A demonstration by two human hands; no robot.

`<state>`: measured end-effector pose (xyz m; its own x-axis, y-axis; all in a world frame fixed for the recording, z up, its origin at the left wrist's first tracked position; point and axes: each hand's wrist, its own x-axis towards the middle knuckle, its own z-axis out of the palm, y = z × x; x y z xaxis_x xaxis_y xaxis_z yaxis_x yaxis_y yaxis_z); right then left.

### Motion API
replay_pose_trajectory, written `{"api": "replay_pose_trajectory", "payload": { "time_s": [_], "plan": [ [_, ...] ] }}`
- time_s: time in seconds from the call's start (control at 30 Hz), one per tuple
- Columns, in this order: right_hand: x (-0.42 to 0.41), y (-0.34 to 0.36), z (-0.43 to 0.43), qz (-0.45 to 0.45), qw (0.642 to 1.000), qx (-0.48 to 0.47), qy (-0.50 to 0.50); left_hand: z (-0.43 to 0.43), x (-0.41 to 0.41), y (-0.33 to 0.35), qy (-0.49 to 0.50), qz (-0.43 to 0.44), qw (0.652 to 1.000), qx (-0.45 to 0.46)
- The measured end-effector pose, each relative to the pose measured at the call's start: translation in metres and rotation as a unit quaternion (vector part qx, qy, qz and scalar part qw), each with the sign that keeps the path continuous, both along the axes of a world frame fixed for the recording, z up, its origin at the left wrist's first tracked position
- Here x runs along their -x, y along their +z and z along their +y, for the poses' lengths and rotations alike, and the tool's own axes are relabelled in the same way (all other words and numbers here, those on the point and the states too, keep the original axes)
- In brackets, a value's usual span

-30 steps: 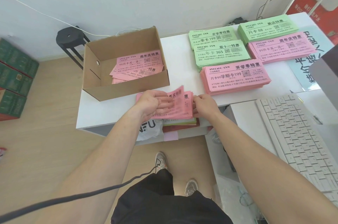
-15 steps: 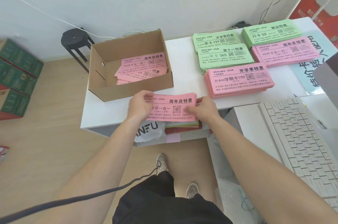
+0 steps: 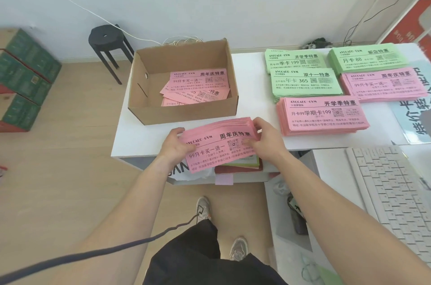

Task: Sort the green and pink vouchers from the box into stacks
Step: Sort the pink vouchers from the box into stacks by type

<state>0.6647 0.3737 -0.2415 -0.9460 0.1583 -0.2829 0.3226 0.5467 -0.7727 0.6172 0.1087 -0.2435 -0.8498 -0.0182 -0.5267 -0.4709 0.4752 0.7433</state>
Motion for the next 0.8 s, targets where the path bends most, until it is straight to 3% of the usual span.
{"api": "replay_pose_trajectory", "payload": {
  "time_s": [0.13,0.3,0.5,0.8],
  "plan": [
    [0.002,0.002,0.0,0.041,0.998,0.053,-0.016,-0.011,0.002,0.011,0.03,0.066,0.997,-0.038],
    [0.012,-0.009,-0.015,0.086,0.99,0.099,-0.06,-0.014,0.005,0.021,-0.012,0.181,0.983,-0.016],
    [0.018,-0.021,-0.02,0.054,0.983,0.154,-0.079,-0.016,0.006,-0.002,0.022,0.104,0.991,-0.085],
    [0.023,-0.034,-0.04,0.115,0.967,0.202,-0.106,0.012,0.001,-0.023,0.087,0.129,0.985,-0.073]
  ]
}}
